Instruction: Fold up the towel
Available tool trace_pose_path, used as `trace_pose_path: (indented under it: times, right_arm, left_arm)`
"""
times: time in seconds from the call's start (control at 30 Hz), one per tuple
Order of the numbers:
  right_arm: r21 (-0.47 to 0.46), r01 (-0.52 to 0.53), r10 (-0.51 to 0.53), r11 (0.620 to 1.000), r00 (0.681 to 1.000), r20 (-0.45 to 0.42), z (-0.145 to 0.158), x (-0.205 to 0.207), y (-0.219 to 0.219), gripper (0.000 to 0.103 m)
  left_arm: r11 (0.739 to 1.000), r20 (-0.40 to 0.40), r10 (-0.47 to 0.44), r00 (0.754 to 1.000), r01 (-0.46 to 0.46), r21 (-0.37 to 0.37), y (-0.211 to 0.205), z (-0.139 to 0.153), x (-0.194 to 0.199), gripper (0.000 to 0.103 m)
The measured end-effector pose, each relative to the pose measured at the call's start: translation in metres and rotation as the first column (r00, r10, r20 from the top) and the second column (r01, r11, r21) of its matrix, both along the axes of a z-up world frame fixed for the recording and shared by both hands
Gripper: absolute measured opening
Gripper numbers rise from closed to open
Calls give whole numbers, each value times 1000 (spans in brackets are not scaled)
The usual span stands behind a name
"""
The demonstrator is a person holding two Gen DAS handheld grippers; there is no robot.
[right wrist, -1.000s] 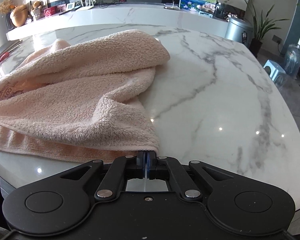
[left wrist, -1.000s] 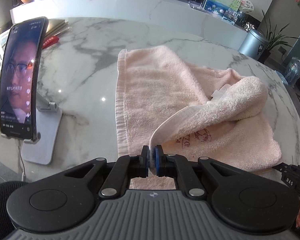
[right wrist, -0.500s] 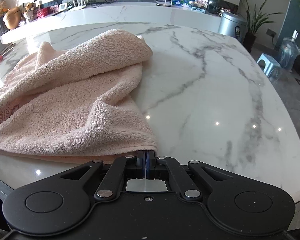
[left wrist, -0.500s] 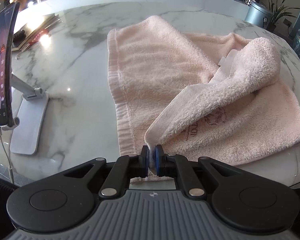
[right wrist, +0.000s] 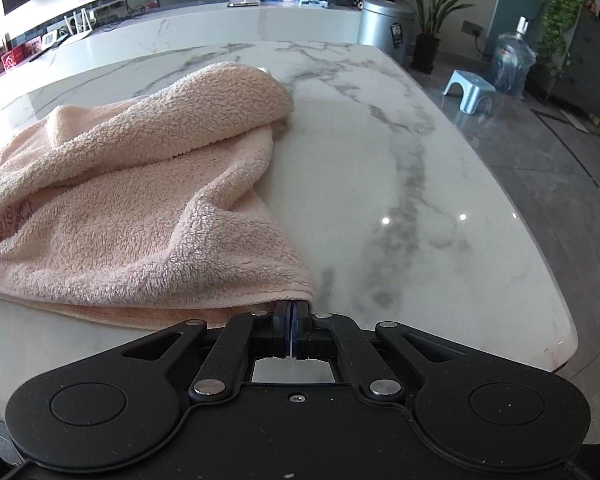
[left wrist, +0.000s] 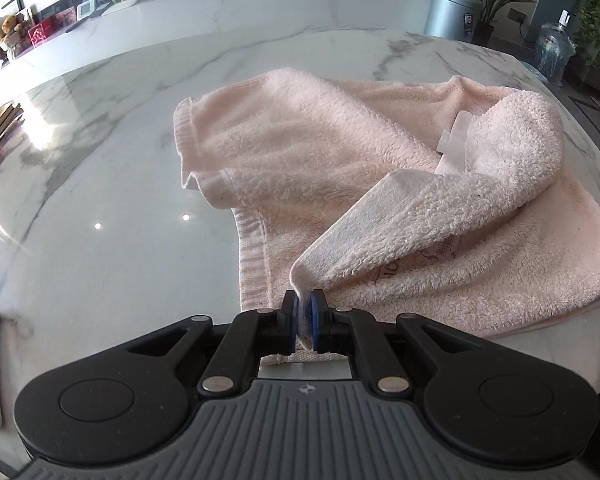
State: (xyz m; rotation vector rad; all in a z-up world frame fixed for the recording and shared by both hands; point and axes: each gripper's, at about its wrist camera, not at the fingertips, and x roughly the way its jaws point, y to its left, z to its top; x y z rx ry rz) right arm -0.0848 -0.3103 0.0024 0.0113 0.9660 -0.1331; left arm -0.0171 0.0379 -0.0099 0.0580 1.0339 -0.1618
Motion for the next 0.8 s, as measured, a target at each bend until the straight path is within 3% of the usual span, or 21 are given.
trace_pose_path:
  times: [0.23, 0.67, 0.8]
  right_arm:
    - [-9, 3, -3, 1000, 1000, -6, -1, 21, -7, 0]
    - [-31, -29, 27, 999, 997, -66, 1, 4, -7, 0]
    - [22, -10, 12, 1000, 997, -80, 3, 3, -19, 0]
  left_arm:
    - [1000, -6, -20, 1000, 20, 2, -4, -1, 15, 6]
    - [1000, -20, 10, 1000, -9, 2, 15, 4, -31, 9]
    - [1000, -27, 23, 999, -23, -7, 21, 5, -41, 9]
